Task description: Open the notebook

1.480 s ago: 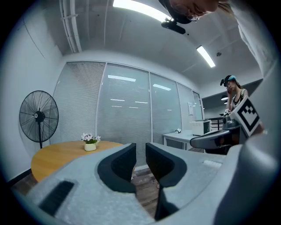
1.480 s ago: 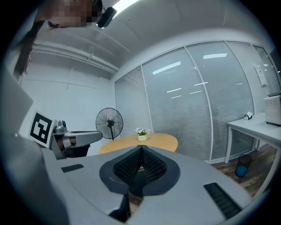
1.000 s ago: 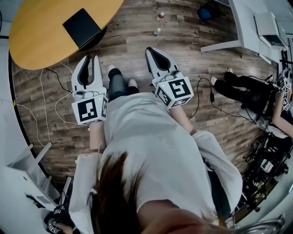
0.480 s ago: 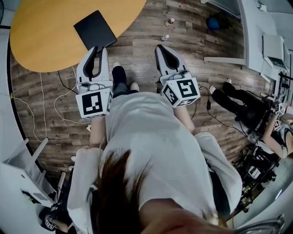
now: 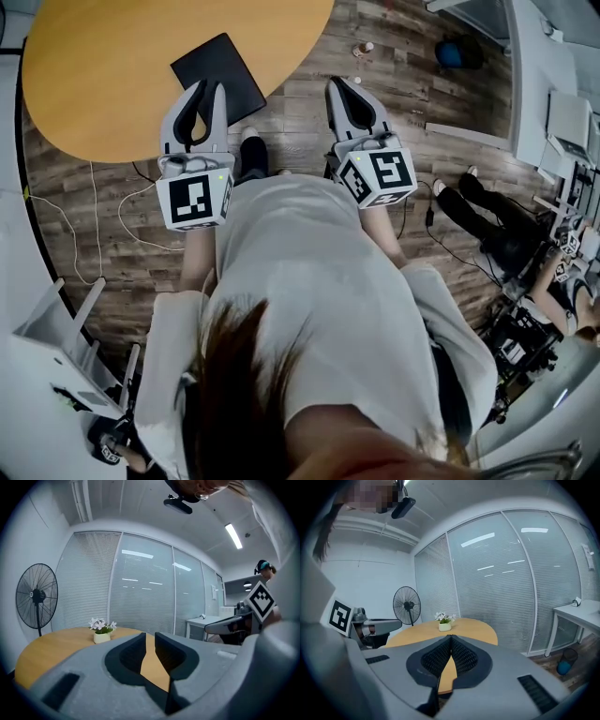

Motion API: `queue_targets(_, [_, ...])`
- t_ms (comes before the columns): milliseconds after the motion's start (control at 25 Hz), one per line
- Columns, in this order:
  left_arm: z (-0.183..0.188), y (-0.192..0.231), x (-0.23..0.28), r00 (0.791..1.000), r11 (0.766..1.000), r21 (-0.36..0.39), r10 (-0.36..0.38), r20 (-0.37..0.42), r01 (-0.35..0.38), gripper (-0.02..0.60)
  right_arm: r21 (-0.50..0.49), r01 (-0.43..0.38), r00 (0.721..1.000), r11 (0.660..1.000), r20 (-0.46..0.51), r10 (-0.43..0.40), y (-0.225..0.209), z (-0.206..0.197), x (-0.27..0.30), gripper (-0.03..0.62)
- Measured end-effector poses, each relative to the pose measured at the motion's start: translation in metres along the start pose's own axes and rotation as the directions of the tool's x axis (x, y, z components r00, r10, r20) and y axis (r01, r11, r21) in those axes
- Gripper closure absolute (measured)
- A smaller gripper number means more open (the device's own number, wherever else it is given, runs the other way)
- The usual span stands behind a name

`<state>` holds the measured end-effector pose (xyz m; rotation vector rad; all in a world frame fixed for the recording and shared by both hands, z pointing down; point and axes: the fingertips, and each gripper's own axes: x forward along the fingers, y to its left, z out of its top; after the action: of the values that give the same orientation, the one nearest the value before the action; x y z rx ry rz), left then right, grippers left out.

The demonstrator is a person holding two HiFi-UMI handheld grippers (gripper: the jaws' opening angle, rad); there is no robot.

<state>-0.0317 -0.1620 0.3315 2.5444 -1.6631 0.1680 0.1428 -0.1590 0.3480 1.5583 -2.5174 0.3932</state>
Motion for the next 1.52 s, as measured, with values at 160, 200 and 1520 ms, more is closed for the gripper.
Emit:
queue_targets(160, [0.001,0.014,0.013,1.000,1.000,0.004,-0.025,-0.004,0.025,0.508,0.006,0.027,1.000,1.000,0.007,-0.027,-0.001,0.005,0.016,0.592])
queue_targets(200, [0.001,0.017,0.015,0.999,0.999,0.007,-0.033,-0.005,0.033,0.508,0.007,0.032,0.999,0.999,0.010,-0.032,-0.001,0.006,0.019,0.591])
queue_targets(1520, [0.016,0.020,0.038,0.983,0.983,0.026,0.183,-0.011,-0.182,0.508,-0.034,-0.172,0.984,0.984,0.038,0.173,-0.038,0.044,0.082,0.592])
